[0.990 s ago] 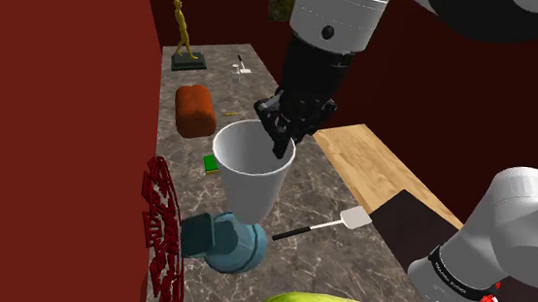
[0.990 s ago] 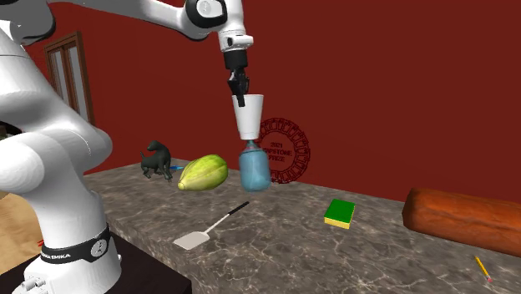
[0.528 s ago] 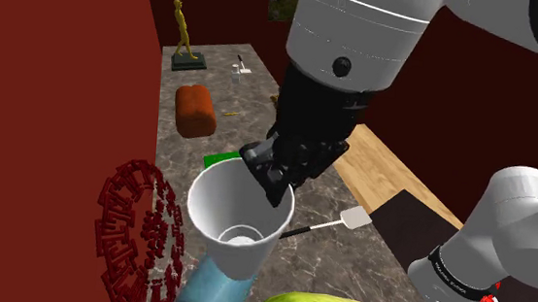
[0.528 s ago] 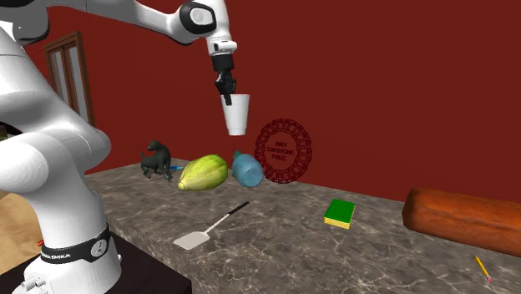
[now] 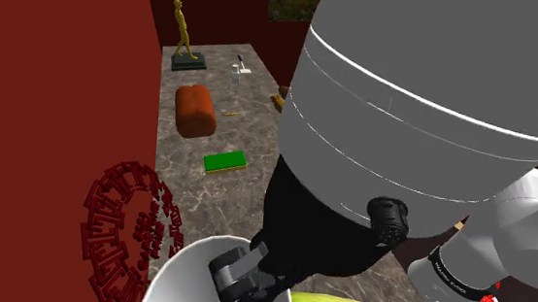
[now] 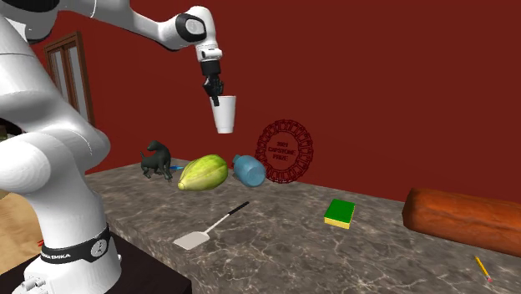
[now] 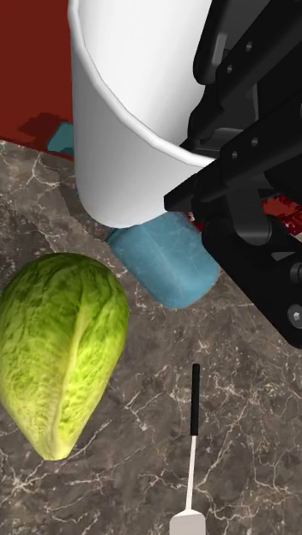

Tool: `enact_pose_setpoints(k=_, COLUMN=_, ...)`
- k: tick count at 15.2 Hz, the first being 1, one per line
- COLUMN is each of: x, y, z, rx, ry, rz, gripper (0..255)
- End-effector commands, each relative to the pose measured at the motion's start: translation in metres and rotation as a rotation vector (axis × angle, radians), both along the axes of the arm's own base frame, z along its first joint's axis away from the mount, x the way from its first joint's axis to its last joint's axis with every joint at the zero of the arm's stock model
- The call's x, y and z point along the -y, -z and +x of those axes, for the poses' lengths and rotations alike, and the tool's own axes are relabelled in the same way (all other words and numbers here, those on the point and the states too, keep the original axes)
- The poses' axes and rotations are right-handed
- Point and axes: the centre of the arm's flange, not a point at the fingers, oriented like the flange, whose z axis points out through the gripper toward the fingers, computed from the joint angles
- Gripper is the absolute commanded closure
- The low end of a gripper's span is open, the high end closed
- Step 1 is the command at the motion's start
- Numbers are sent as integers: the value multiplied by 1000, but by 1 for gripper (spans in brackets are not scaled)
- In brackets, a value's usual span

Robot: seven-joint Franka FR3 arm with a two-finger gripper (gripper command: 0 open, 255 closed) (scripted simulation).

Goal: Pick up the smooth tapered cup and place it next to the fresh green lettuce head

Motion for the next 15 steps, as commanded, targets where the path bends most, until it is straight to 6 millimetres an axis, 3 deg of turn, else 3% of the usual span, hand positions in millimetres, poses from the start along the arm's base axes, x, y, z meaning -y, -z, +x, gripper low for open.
enact_pose_setpoints(k=1, x=-16, y=-1, z=-19, rx=0, ry=2, rz=1, gripper=255)
enact_pose_setpoints(k=15, x=-136, y=-2, z=-159, rx=0, ry=2, rz=1, gripper=255)
